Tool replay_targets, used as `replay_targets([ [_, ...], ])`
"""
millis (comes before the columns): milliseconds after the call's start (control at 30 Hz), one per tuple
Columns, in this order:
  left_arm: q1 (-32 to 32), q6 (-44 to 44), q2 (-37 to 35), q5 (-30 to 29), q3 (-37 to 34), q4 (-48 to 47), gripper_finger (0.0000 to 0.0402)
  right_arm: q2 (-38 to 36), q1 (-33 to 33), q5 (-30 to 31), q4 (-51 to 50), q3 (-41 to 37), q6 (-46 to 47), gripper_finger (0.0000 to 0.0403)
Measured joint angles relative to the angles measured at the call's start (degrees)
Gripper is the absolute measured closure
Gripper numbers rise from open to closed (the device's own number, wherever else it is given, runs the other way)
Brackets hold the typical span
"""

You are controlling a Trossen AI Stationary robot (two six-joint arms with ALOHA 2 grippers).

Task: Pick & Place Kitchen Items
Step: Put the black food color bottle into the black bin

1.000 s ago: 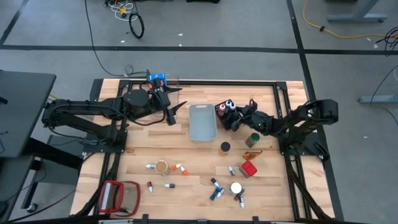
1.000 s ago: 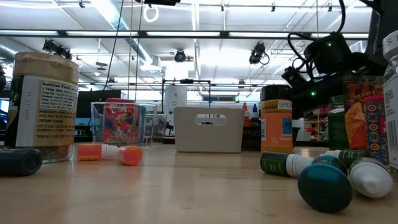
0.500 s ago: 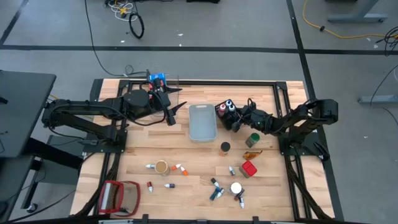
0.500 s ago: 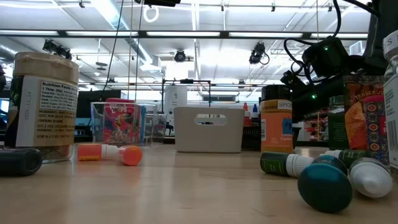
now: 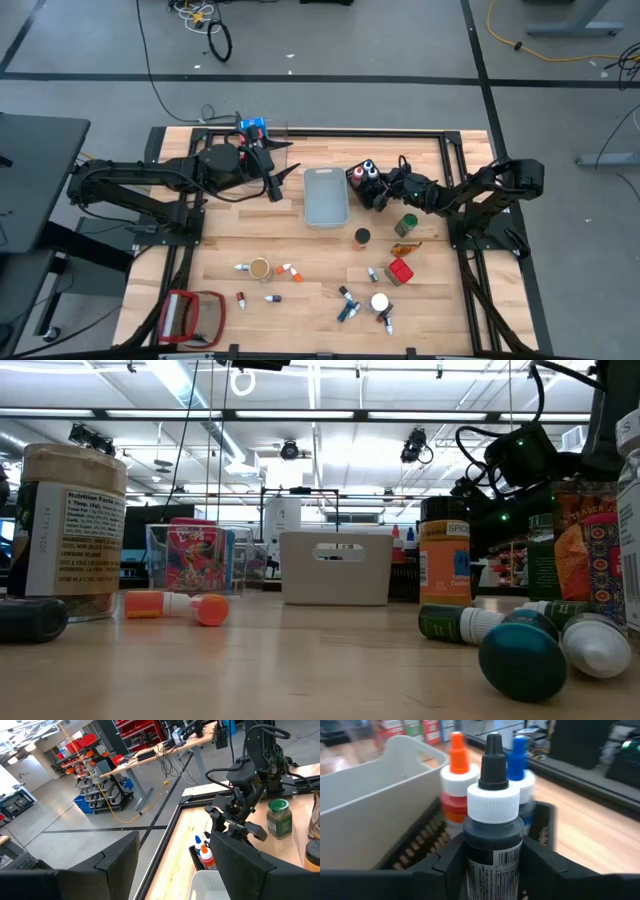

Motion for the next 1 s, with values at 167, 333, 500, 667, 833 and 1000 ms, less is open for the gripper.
replay_targets([
  [167, 0.0, 0.0, 0.0, 0.01, 0.0, 0.0, 0.015, -0.02, -0.05, 1.06, 0.53, -0.01, -0.4, 0.0194],
  [333, 0.0, 0.0, 0.0, 0.01, 0.0, -0.02, 0.015, -0.02, -0.08, 3.56, 0.55, -0.01, -1.03, 0.018],
  [500, 0.0, -0.02, 0.0, 0.01, 0.0, -0.02, 0.015, 0.0, -0.08, 3.6, 2.96, -0.01, -2.99, 0.0179],
  [667, 0.0, -0.18, 0.0, 0.01, 0.0, -1.09, 0.015, -0.02, -0.08, 3.7, 7.47, -0.01, -5.09, 0.0192],
  [833, 0.0, -1.58, 0.0, 0.01, 0.0, -2.86, 0.015, 0.0, -0.08, 3.69, 5.66, -0.01, -5.0, 0.0247],
  [1000, 0.0, -2.01, 0.0, 0.01, 0.0, -3.1, 0.015, 0.0, -0.08, 3.57, 5.54, -0.01, -3.72, 0.0286],
])
